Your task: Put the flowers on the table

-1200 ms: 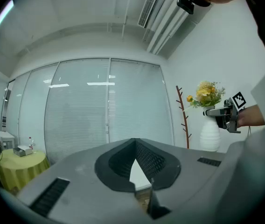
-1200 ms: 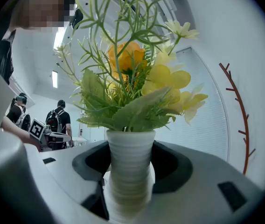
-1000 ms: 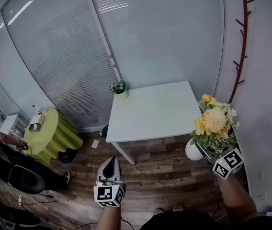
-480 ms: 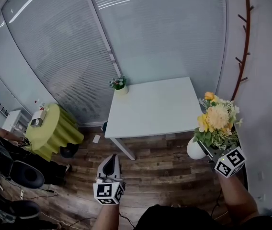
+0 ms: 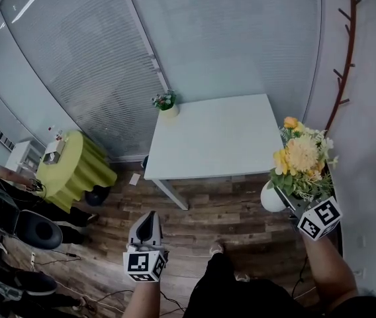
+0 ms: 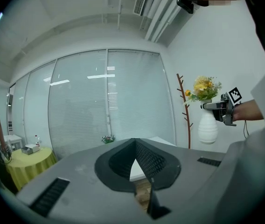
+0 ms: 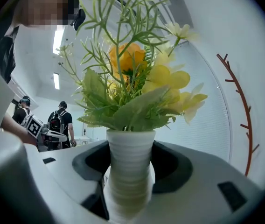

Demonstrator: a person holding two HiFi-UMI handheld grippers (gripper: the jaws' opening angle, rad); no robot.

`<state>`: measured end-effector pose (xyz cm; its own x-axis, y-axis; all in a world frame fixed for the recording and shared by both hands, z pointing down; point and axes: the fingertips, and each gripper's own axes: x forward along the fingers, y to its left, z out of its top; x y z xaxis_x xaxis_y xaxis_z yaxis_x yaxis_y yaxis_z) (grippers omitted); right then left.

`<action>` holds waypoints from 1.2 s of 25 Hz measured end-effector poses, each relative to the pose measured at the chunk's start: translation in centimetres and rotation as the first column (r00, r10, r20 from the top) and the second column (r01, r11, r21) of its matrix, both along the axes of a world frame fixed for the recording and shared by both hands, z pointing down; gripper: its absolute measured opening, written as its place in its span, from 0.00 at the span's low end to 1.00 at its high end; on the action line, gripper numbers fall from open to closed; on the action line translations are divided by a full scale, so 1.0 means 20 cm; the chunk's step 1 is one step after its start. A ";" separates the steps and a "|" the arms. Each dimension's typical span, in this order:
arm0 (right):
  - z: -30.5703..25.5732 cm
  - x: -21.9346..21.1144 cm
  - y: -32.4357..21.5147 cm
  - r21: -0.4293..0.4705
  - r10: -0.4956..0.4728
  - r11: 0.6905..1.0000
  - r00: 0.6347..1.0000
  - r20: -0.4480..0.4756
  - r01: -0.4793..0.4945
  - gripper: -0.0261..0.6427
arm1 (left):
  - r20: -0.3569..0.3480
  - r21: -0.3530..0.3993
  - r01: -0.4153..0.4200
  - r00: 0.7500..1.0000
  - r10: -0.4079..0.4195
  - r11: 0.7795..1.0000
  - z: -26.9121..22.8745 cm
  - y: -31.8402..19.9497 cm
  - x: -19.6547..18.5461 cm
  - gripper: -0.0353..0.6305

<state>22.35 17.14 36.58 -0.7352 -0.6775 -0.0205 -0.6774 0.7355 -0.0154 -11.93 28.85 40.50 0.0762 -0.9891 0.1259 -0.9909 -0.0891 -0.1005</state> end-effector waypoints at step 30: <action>-0.04 -0.39 -0.98 0.020 0.120 0.993 0.992 -0.036 -0.120 0.43 | -0.034 0.049 -0.192 0.980 0.194 0.980 -0.02 -1.36 -0.24 0.05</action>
